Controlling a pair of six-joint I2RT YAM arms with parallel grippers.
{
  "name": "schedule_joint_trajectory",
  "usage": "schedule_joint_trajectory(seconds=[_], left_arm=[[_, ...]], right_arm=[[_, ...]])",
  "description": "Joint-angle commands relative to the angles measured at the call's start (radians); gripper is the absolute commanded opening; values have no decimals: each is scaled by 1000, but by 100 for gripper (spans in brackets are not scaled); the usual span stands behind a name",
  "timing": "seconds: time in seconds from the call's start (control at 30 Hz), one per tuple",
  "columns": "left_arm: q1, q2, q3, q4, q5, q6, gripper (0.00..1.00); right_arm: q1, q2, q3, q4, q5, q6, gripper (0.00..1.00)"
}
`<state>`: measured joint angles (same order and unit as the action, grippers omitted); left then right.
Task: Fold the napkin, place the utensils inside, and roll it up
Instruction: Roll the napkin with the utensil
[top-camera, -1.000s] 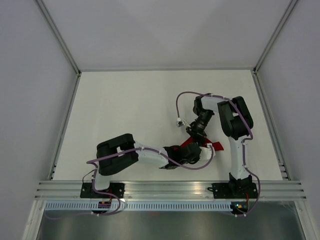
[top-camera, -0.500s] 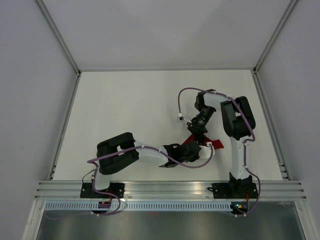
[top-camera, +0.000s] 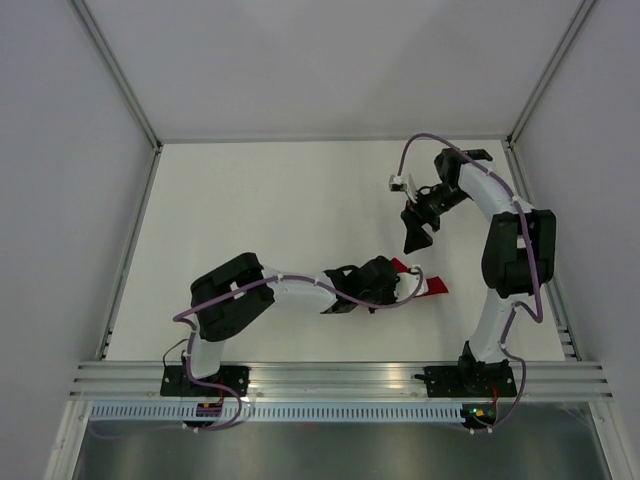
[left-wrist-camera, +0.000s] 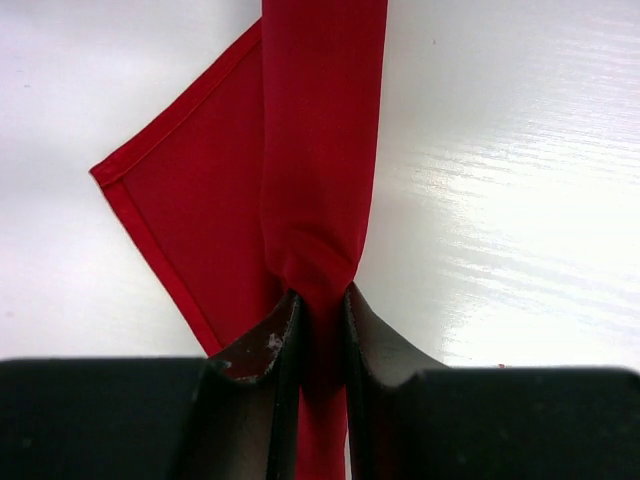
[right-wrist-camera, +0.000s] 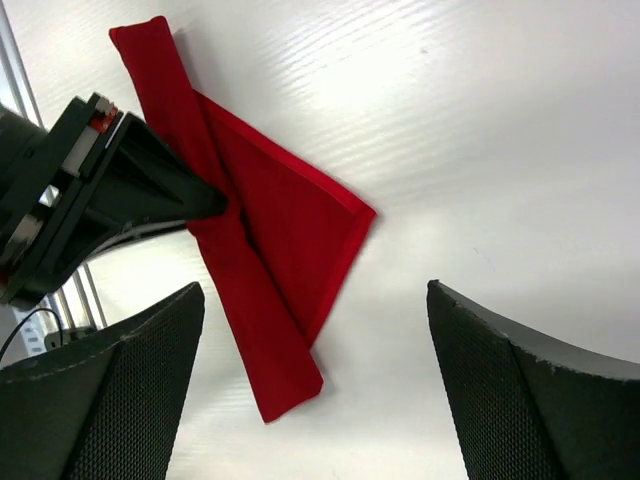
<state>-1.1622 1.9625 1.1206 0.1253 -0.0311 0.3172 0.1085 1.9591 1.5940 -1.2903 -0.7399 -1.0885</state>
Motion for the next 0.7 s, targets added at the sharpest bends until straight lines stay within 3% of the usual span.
schedule_joint_trajectory(seconds=[0.0, 0.2, 0.43, 0.57, 0.67], left_arm=[[71, 61, 33, -209, 172, -89, 2], [179, 124, 152, -367, 408, -147, 2], [257, 234, 280, -502, 601, -196, 2], [286, 294, 326, -542, 695, -207, 2], [306, 322, 367, -587, 761, -208, 2]], right_arm=[[-96, -97, -17, 37, -101, -7, 95], [-220, -256, -219, 149, -105, -54, 88], [-224, -560, -603, 471, -55, -59, 84], [-185, -747, -824, 659, 23, -2, 83], [-75, -860, -963, 843, 152, 68, 83]])
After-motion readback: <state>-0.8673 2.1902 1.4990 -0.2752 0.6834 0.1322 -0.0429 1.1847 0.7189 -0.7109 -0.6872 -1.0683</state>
